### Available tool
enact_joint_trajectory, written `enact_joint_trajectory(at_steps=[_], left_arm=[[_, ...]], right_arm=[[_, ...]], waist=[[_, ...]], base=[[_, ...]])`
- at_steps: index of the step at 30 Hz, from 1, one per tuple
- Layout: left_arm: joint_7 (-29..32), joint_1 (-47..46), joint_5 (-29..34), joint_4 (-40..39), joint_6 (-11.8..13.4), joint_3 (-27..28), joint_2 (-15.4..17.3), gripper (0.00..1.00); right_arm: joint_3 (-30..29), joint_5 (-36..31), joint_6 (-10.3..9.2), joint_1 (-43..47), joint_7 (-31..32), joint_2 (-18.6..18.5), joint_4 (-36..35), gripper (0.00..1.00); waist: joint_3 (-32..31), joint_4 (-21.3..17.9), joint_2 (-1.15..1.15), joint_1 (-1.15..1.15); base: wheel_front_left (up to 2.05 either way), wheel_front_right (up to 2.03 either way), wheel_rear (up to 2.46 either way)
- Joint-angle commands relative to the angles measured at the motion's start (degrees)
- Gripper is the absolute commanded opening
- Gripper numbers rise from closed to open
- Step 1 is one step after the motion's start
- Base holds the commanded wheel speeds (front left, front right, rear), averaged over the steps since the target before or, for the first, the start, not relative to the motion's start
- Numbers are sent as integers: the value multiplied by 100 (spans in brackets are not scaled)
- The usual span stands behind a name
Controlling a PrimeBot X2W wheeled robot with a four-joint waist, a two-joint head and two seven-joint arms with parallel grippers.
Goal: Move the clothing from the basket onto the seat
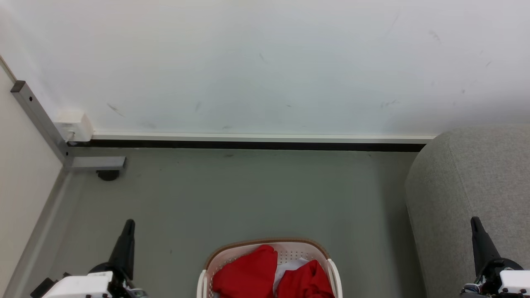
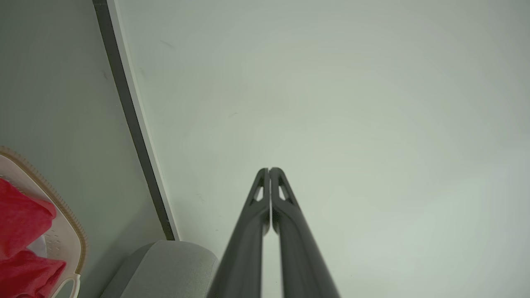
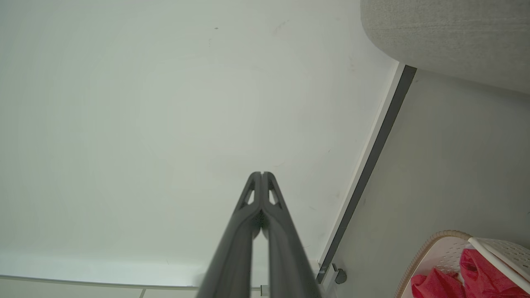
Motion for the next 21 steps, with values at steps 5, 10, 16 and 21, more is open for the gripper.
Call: enact_joint_trajectory(at_steps=[5,10,16,21], left_arm=[[16,66,-65,-18,-27,10,14,0],[16,66,-65,-18,-27,10,14,0],[-43,36,2,84,3,-16,-26,100],[-190,13,29,20,1,-69,-22,100]], right_arm=[[-12,6,-15,83,10,-8,-30,0],[-12,6,-15,83,10,-8,-30,0],[59,-11,0,20,-47,25,88,100],[224,-39,-1,1,-199,22,28,100]], waist=[[0,0,0,0],[0,0,0,0],[2,1,0,0],[4,4,0,0]], base=[[0,0,0],[0,0,0],[0,0,0],[0,0,0]])
